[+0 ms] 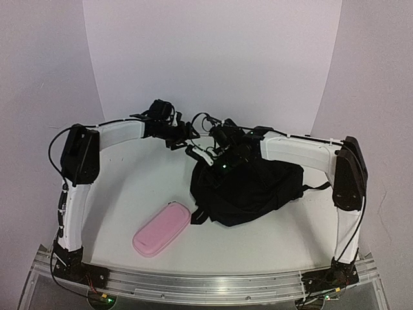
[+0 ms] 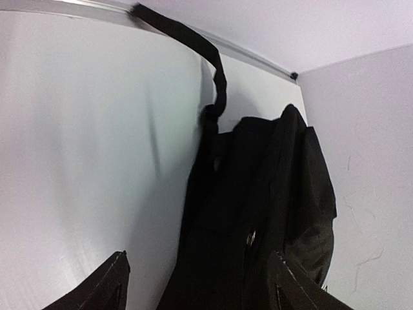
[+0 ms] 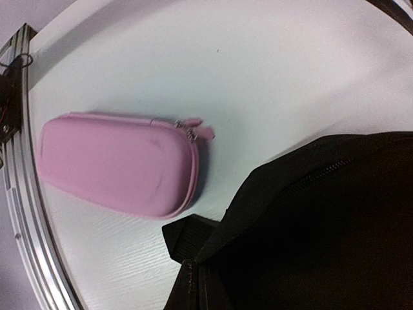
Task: Pack the student bag
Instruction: Adjust the student bag at the center of the board.
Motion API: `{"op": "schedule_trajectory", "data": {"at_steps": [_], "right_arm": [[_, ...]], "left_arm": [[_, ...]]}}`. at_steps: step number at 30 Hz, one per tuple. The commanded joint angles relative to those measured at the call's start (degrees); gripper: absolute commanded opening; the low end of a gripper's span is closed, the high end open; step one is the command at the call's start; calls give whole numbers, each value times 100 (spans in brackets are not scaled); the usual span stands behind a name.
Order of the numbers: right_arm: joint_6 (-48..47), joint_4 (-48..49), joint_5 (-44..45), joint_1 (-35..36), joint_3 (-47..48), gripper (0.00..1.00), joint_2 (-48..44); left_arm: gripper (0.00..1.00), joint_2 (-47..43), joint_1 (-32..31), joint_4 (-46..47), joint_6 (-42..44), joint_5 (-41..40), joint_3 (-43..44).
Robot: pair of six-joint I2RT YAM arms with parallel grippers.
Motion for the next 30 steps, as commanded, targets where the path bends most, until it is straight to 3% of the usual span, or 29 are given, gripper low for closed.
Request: {"op": "schedule_trajectory", "data": {"at_steps": [1, 4, 6, 9, 15, 22, 30], "right_arm": [[528, 191, 483, -369, 1178, 11, 415], [798, 96, 76, -817, 1520, 59, 338], [853, 77, 32, -1085, 1417, 74, 61], [796, 66, 315, -1521, 1009, 87, -442], [635, 11, 919, -2482, 138, 93, -811], [477, -67, 937, -3440, 112, 95, -458], [338, -412, 532, -3696, 99, 91, 83]], "left_arm": [[78, -1324, 357, 90, 151, -597, -1046], [79, -1734, 399, 290, 55, -490, -1749], [80, -1965, 340, 459, -46, -319, -2163], [81, -2290, 62, 785, -59, -309, -2721], [82, -2323, -895, 539, -14, -763, -2868], [82, -2161, -1433, 859, -454, -853, -3299], [70, -1826, -1751, 1001, -735, -995, -3294]]}}
